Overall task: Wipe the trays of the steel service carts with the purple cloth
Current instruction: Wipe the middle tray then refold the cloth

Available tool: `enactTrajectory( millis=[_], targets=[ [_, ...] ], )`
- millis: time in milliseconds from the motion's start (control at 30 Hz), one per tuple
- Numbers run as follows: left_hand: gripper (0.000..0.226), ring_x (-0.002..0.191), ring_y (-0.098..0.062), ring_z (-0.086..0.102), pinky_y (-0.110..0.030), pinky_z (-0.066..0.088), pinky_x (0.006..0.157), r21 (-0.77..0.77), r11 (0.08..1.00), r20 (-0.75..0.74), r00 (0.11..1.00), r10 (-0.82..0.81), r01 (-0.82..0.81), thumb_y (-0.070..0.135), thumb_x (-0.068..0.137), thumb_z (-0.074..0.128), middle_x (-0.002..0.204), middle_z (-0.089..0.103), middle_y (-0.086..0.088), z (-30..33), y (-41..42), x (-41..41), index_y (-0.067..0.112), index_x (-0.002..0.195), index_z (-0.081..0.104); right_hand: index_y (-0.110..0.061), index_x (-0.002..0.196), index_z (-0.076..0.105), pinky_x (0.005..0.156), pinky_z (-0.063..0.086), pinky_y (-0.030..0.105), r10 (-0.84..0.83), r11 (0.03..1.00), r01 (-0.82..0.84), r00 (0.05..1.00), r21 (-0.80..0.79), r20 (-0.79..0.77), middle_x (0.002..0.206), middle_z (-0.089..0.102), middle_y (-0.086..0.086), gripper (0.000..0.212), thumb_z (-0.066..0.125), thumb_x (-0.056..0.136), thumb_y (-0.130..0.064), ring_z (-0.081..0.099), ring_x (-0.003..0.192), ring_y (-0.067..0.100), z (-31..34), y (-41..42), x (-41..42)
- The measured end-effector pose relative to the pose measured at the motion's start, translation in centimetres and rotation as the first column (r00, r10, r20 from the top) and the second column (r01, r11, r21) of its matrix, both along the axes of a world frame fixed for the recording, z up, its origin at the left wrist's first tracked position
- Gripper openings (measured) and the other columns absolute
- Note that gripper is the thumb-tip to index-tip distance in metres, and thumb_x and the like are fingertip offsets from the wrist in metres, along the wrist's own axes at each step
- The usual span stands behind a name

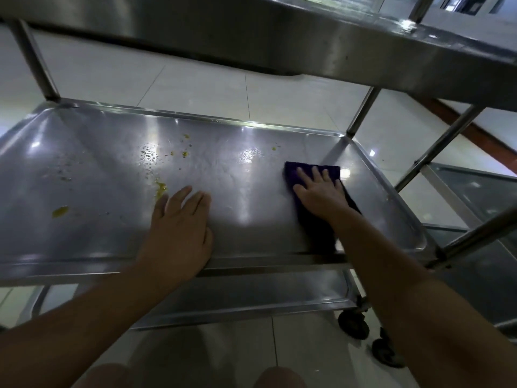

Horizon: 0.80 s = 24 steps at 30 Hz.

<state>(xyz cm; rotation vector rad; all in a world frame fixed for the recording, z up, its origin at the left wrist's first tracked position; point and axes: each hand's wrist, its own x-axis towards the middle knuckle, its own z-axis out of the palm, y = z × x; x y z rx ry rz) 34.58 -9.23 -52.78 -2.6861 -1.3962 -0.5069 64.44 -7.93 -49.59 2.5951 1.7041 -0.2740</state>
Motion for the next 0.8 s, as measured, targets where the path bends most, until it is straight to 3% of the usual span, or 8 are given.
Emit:
enactTrajectory(
  millis=[100,167,233,367,533,667,733,800],
  targets=[
    [0.058,0.13,-0.041,0.04,-0.061,0.033,0.104,0.016,0.999,0.058,0.997,0.051,-0.052,0.019,0.082,0.051,0.134,0.049,-0.024,0.1,-0.4,-0.2,-0.006,0.134,0.044,-0.035,0.154,0.004,0.117,-0.001,0.049,0.16,0.987,-0.16,0.985,0.003,0.062,0.162,-0.001,0.005,0.057,0.023,0.101,-0.047,-0.003,0.149,0.027,-0.4,-1.0,-5.3],
    [0.076,0.129,-0.043,0.039,-0.061,0.031,0.104,0.002,0.997,0.092,0.992,0.081,-0.082,0.007,0.068,0.072,0.136,0.046,-0.027,0.3,-0.4,-0.3,-0.008,0.135,0.041,-0.035,0.153,0.003,0.118,-0.002,0.048,0.256,0.966,-0.257,0.965,0.004,0.057,0.162,-0.002,0.005,0.057,0.021,0.101,-0.048,-0.005,0.149,0.026,-0.6,-1.8,-9.1],
    [0.08,0.128,-0.043,0.04,-0.058,0.032,0.106,-0.014,0.993,0.181,0.977,0.115,-0.114,0.0,0.063,0.075,0.136,0.046,-0.028,0.8,-0.7,-0.4,-0.008,0.135,0.041,-0.036,0.153,0.0,0.118,-0.006,0.047,0.342,0.94,-0.342,0.939,-0.001,0.039,0.162,-0.006,0.004,0.057,0.02,0.102,-0.049,-0.01,0.148,0.026,-0.7,-2.5,-12.8],
    [0.064,0.125,-0.042,0.044,-0.052,0.033,0.106,-0.023,0.992,0.322,0.939,0.123,-0.122,-0.002,0.072,0.068,0.132,0.05,-0.027,1.9,-1.0,-1.4,-0.008,0.132,0.046,-0.036,0.153,-0.001,0.117,-0.009,0.045,0.438,0.899,-0.438,0.899,-0.011,-0.013,0.162,-0.008,0.002,0.056,0.021,0.102,-0.048,-0.013,0.148,0.024,-0.6,-2.7,-15.9],
    [0.063,0.138,-0.04,0.029,-0.058,0.018,0.112,0.056,0.989,0.031,0.99,0.136,-0.137,0.036,0.092,0.035,0.147,0.036,-0.025,0.4,0.6,-9.3,-0.004,0.14,0.038,-0.034,0.153,0.009,0.12,0.008,0.043,0.459,0.889,-0.459,0.889,0.006,0.012,0.162,0.004,-0.002,0.053,0.025,0.103,-0.044,0.002,0.149,0.02,-0.1,-2.3,-12.0],
    [0.076,0.135,-0.043,0.031,-0.04,-0.005,0.116,0.111,0.989,-0.064,0.992,0.109,-0.102,0.052,0.098,0.012,0.143,0.038,-0.028,0.5,2.8,-16.2,-0.007,0.137,0.042,-0.026,0.151,0.025,0.118,0.013,0.051,0.415,0.91,-0.41,0.902,-0.064,0.12,0.162,0.005,0.003,0.051,0.036,0.102,-0.032,0.003,0.149,0.029,0.1,-2.1,-7.4],
    [0.079,0.134,-0.042,0.032,-0.035,-0.007,0.115,0.052,0.996,-0.115,0.991,0.074,-0.069,0.054,0.099,0.01,0.142,0.039,-0.029,0.8,3.5,-17.9,-0.007,0.137,0.042,-0.021,0.144,0.038,0.116,0.017,0.054,0.432,0.901,-0.404,0.864,-0.156,0.258,0.162,0.002,0.005,0.046,0.046,0.099,-0.025,0.002,0.148,0.034,0.4,-1.8,-4.9],
    [0.079,0.138,-0.034,0.026,-0.03,-0.005,0.114,-0.019,1.0,-0.114,0.993,0.01,-0.012,0.058,0.098,0.011,0.146,0.035,-0.024,0.5,3.9,-18.4,-0.004,0.141,0.036,-0.019,0.139,0.042,0.116,0.019,0.056,0.345,0.937,-0.307,0.889,-0.167,0.301,0.162,0.003,0.007,0.043,0.05,0.097,-0.021,0.005,0.147,0.035,0.6,-1.1,-3.5]
  ],
)
